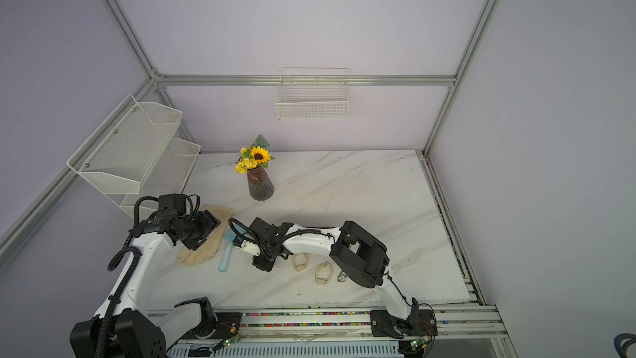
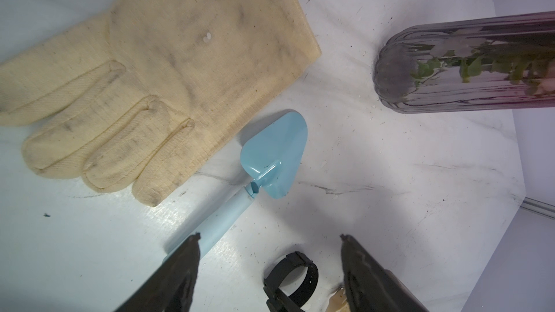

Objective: Place watch on stand
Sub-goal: Pick up the watch at the center of the board.

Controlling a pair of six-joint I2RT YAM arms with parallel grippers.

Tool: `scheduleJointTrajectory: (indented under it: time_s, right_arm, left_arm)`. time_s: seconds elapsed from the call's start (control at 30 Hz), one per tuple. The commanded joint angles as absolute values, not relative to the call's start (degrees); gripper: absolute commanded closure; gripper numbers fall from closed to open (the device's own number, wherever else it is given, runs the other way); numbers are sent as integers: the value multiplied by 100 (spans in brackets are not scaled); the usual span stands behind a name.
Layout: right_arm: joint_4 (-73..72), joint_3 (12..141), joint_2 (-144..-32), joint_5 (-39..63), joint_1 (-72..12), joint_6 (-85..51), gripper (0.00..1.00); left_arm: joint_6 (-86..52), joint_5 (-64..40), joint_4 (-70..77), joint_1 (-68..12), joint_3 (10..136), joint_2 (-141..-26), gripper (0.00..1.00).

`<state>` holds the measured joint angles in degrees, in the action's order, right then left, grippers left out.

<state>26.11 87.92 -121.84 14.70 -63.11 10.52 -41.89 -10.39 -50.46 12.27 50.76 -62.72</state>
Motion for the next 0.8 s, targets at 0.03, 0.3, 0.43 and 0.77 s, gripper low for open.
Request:
scheduleJointTrajectory:
  time_s: [0.03, 0.3, 0.43, 0.77]
  right_arm:
    - [2473, 8920, -12106, 1968, -6309, 824, 100]
    - [591, 8198, -10805, 3809, -5483, -1356, 100]
    - [-122, 7685, -10138, 3884, -5188, -2389, 100]
    - [-7, 6286, -7926, 3083, -4166, -3682, 100]
  left_arm:
    - [-4035, -1104, -5049, 1281, 4988, -6103, 26]
    - [-3788, -1652, -4956, 1278, 5091, -5569, 28]
    - [-3731, -2055, -4802, 1283, 5013, -5407, 23]
    - [-4222, -3339, -3704, 1063, 4358, -5671, 29]
